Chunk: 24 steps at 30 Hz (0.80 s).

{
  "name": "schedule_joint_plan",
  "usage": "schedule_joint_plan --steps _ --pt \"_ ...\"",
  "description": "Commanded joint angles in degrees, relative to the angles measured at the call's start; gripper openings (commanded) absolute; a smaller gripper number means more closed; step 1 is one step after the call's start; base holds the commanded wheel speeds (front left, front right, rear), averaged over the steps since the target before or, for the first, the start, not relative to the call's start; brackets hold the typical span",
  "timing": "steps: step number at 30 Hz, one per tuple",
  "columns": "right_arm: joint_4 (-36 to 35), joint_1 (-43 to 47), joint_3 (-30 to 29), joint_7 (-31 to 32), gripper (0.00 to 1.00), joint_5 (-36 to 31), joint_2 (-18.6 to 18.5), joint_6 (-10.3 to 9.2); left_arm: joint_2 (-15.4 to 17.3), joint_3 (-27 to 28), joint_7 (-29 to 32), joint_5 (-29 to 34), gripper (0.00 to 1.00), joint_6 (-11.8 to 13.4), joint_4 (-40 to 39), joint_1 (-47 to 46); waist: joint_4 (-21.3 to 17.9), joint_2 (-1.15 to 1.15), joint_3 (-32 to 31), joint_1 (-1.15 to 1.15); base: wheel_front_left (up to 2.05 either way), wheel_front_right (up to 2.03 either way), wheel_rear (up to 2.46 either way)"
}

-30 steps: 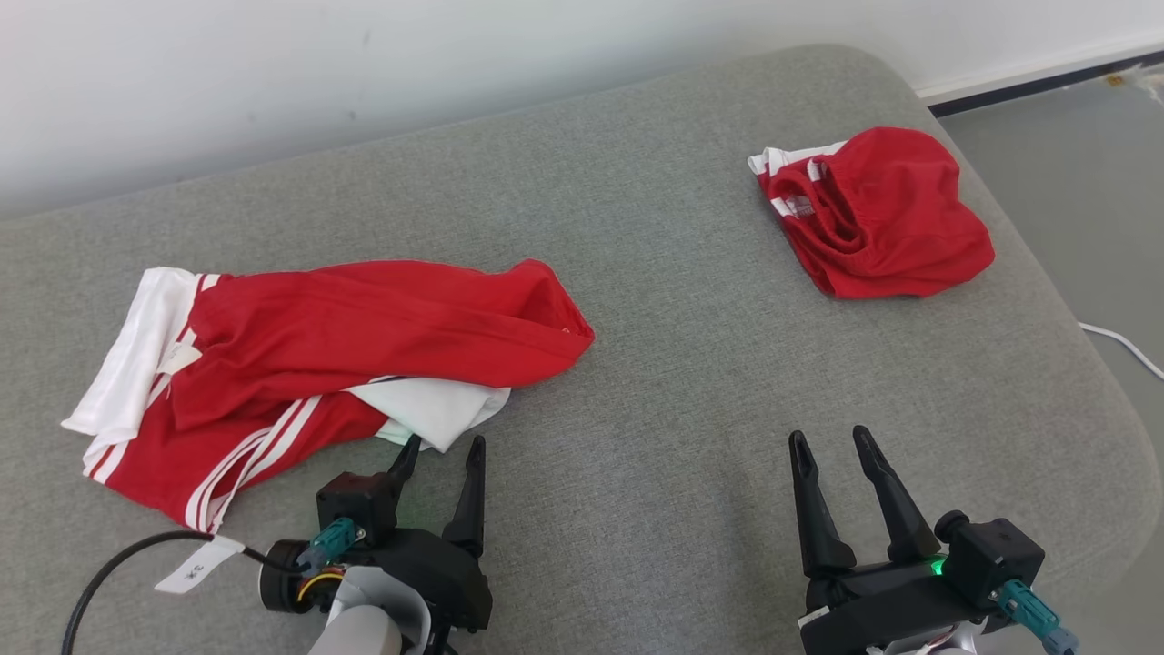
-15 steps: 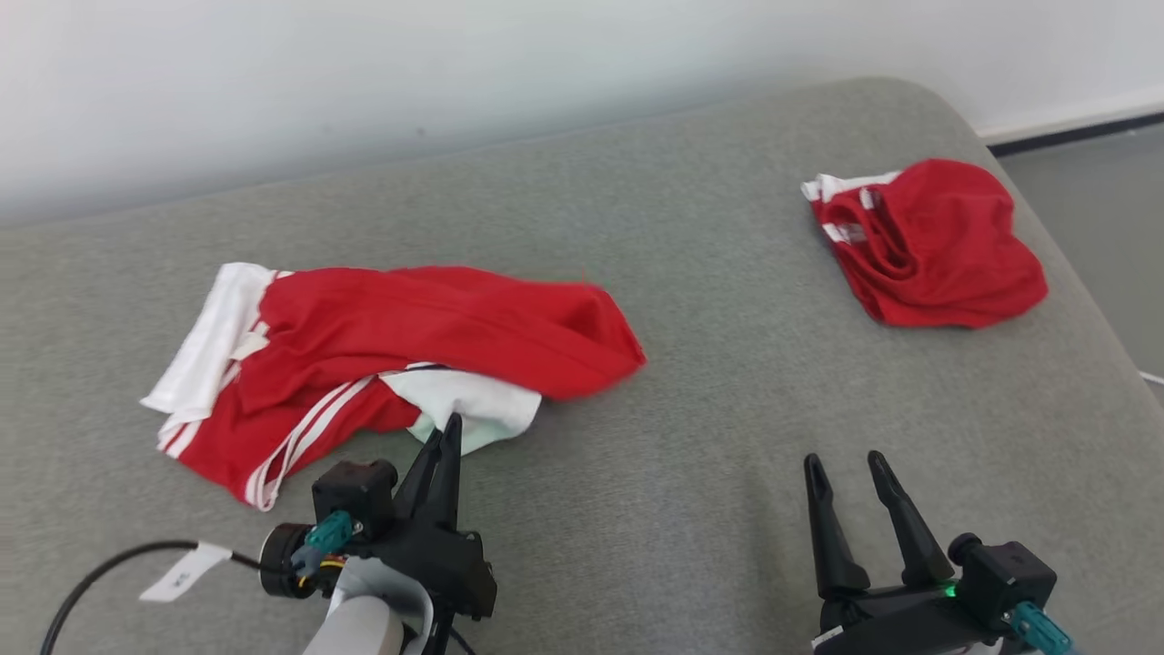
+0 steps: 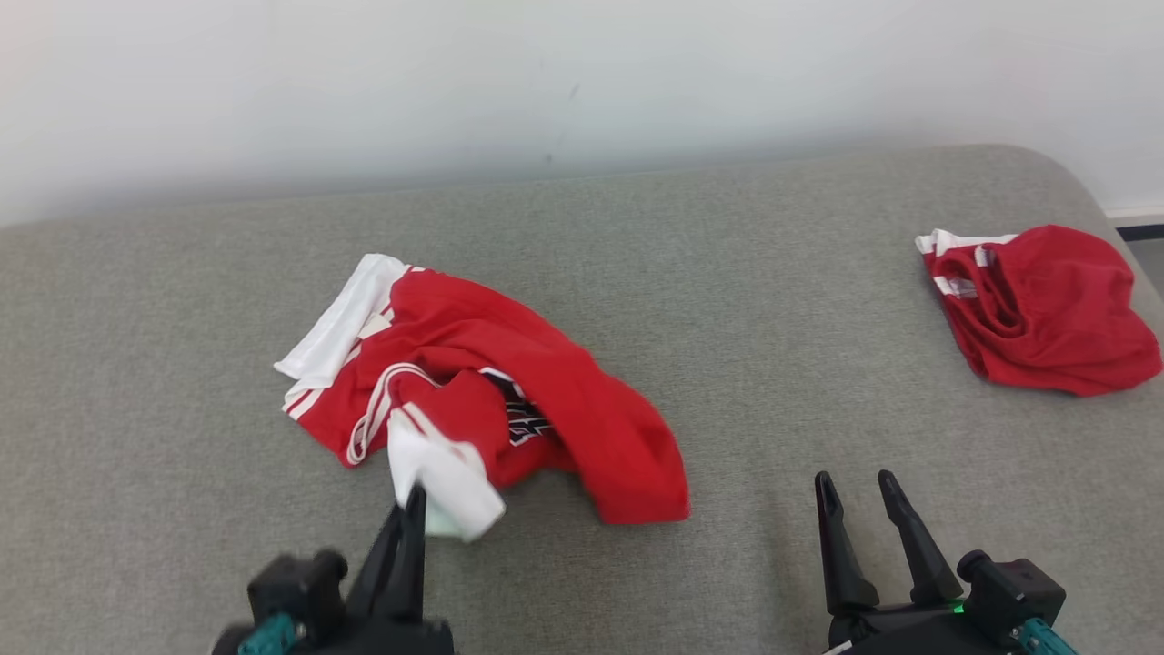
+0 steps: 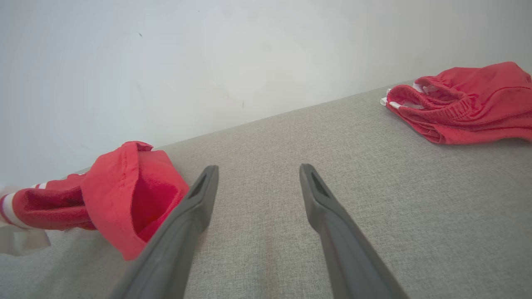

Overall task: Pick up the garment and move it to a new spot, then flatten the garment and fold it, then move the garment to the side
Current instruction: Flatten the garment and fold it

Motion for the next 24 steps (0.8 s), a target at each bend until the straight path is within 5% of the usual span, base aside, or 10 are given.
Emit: schedule_joint_plan --steps 1,14,16,17,18,24 --pt "-0.11 -0.78 -0.24 -0.10 1.00 -0.24 -0.04 0.07 -0.08 0.47 0.54 -1.22 0.00 0.46 -0.73 2.08 1.03 0.00 0.45 0.01 0.00 0.00 0.00" --pt "0.81 -0.32 -1.21 -0.09 1.00 -1.42 -0.03 0.07 -3.21 -0.77 -0.94 -6.24 0.00 -0.40 8.10 10.12 2.52 0.00 0.10 0.01 0.00 0.00 0.00" --pt "0.74 -0.25 -1.36 -0.09 1.00 -1.54 -0.02 0.07 -3.44 -0.78 -1.94 -6.36 0.42 -0.73 9.15 9.29 2.91 0.00 -0.08 0.01 0.00 0.00 0.00" --pt "0.70 -0.15 -1.48 -0.09 1.00 -1.58 -0.03 0.07 -3.46 -0.74 -2.42 -6.12 0.92 -0.75 9.46 9.00 3.15 0.00 -0.16 0.01 0.00 0.00 0.00" --pt "0.63 -0.03 -1.60 -0.10 1.00 -1.63 -0.04 0.07 -3.47 -0.50 -3.27 -5.94 1.00 -0.71 9.40 8.64 3.42 0.00 -0.27 0.01 0.00 0.00 0.00" --pt "0.63 0.12 -1.27 -0.10 1.00 -1.71 -0.03 0.07 -2.83 1.54 -7.66 -5.27 1.00 -0.19 5.68 6.82 4.49 0.00 -0.74 0.01 0.00 0.00 0.00"
